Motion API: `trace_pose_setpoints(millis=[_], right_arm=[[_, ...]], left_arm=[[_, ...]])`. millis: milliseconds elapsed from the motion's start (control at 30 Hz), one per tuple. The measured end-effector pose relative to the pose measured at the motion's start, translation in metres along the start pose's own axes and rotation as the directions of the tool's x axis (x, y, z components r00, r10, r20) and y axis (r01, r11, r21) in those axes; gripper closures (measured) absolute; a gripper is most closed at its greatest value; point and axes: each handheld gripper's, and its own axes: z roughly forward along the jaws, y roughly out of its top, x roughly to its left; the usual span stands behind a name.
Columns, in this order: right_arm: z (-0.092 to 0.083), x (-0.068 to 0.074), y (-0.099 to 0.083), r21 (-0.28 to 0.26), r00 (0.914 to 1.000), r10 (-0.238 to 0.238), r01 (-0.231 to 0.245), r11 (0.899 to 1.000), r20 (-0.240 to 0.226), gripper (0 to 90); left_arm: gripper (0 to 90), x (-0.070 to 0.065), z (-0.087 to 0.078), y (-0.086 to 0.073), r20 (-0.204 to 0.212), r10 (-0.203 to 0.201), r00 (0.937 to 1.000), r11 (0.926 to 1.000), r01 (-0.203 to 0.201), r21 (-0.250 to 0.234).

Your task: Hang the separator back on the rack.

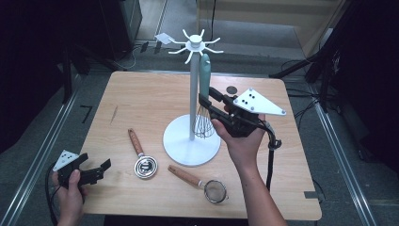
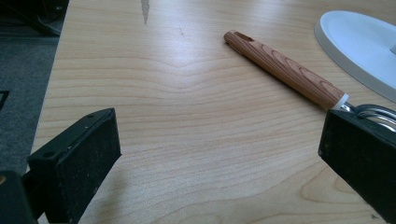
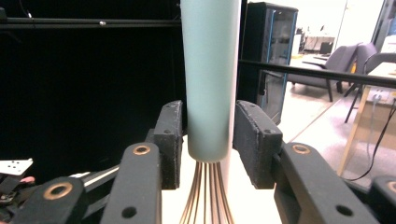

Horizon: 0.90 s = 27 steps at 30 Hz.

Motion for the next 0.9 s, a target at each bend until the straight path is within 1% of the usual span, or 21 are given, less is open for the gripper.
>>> trace_pose_setpoints(millis=[67, 100, 133, 200, 233, 267, 300, 333, 433, 467, 533, 567, 600, 633, 667, 700, 733, 800, 833, 867, 900], right_arm=[[-0.002, 0.001, 0.000, -0.009, 0.9998, -0.018, 0.018, 1.000, 0.005, 63.5], [-0.002, 0.001, 0.000, -0.009, 0.9998, -0.018, 0.018, 1.000, 0.005, 63.5], [-0.003, 0.002, 0.001, -0.029, 0.9991, -0.041, 0.041, 0.999, 0.008, 64.9], [-0.004, 0.003, 0.001, -0.033, 0.9992, -0.039, 0.039, 0.999, 0.006, 66.8], [-0.006, 0.003, 0.002, -0.052, 0.9993, -0.038, 0.038, 0.998, -0.002, 71.4], [-0.006, 0.004, 0.002, -0.059, 0.9992, -0.041, 0.041, 0.997, 0.003, 74.6], [-0.006, 0.004, 0.002, -0.059, 0.9992, -0.041, 0.041, 0.997, 0.003, 74.6], [-0.007, 0.004, 0.003, -0.064, 0.9981, -0.060, 0.061, 0.996, 0.017, 80.4], [-0.007, 0.004, 0.004, -0.066, 0.9971, -0.066, 0.069, 0.995, 0.038, 90.0], [-0.007, 0.004, 0.004, -0.061, 0.9969, -0.057, 0.060, 0.996, 0.054, 90.0], [-0.004, 0.001, 0.005, -0.058, 0.9958, -0.056, 0.060, 0.996, 0.073, 90.0], [-0.004, 0.001, 0.005, -0.058, 0.9958, -0.056, 0.060, 0.996, 0.073, 90.0], [-0.001, 0.000, 0.005, -0.074, 0.9917, -0.078, 0.086, 0.994, 0.102, 90.0], [-0.001, 0.000, 0.005, -0.074, 0.9917, -0.078, 0.086, 0.994, 0.102, 90.0], [0.003, -0.002, 0.006, -0.094, 0.9866, -0.104, 0.116, 0.989, 0.126, 90.0], [0.003, -0.002, 0.006, -0.094, 0.9866, -0.104, 0.116, 0.989, 0.126, 90.0], [0.006, -0.002, 0.008, -0.111, 0.9809, -0.112, 0.131, 0.985, 0.158, 90.0], [0.008, -0.002, 0.012, -0.129, 0.9833, -0.102, 0.122, 0.984, 0.150, 90.0], [0.008, -0.002, 0.012, -0.129, 0.9833, -0.102, 0.122, 0.984, 0.150, 90.0], [0.009, -0.001, 0.017, -0.139, 0.9798, -0.110, 0.134, 0.981, 0.167, 90.0], [0.009, 0.000, 0.019, -0.143, 0.9799, -0.105, 0.130, 0.981, 0.170, 90.0]], left_arm=[[0.0, 0.000, 0.000, 0.000, 0.000, 0.000, 1.0000, 1.0000, 0.000, 0.000], [0.0, 0.000, 0.000, 0.000, 0.000, 0.000, 1.0000, 1.0000, 0.000, 0.000], [0.0, 0.000, 0.000, 0.000, 0.000, 0.000, 1.0000, 1.0000, 0.000, 0.000], [0.0, 0.000, 0.000, 0.000, 0.000, 0.000, 1.0000, 1.0000, 0.000, 0.000], [0.0, 0.000, 0.000, 0.000, 0.000, 0.000, 1.0000, 1.0000, 0.000, 0.000], [0.0, 0.000, 0.000, 0.000, 0.000, 0.001, 1.0000, 1.0000, -0.001, 0.000], [0.0, 0.000, 0.000, 0.000, 0.000, 0.001, 1.0000, 1.0000, -0.001, 0.000], [0.0, 0.000, 0.000, 0.000, 0.000, 0.000, 1.0000, 1.0000, 0.000, 0.000], [0.0, 0.000, 0.000, 0.000, 0.001, 0.000, 1.0000, 1.0000, 0.000, 0.001], [0.0, 0.000, 0.000, 0.000, 0.001, 0.000, 1.0000, 1.0000, 0.000, 0.001], [0.0, 0.000, 0.000, 0.000, 0.000, 0.000, 1.0000, 1.0000, 0.000, 0.001], [0.0, 0.000, 0.000, 0.000, 0.000, 0.000, 1.0000, 1.0000, 0.000, 0.000], [0.0, 0.000, 0.000, 0.000, 0.000, 0.000, 1.0000, 1.0000, 0.000, -0.001], [0.0, 0.000, 0.000, 0.000, 0.000, 0.000, 1.0000, 1.0000, 0.000, 0.000], [0.0, 0.000, 0.000, 0.000, 0.001, 0.000, 1.0000, 1.0000, 0.000, 0.000], [0.0, 0.000, 0.000, 0.000, 0.001, 0.000, 1.0000, 1.0000, 0.000, 0.000], [0.0, 0.000, 0.000, 0.000, 0.001, -0.002, 1.0000, 1.0000, 0.002, -0.001], [0.0, 0.000, 0.000, 0.000, 0.002, -0.003, 1.0000, 1.0000, 0.003, -0.001], [0.0, 0.000, 0.000, 0.000, 0.002, -0.003, 1.0000, 1.0000, 0.003, -0.001], [0.0, 0.000, 0.000, 0.000, 0.003, -0.003, 1.0000, 1.0000, 0.003, -0.001], [0.0, 0.000, 0.000, 0.000, 0.003, -0.003, 1.0000, 1.0000, 0.003, -0.001]])
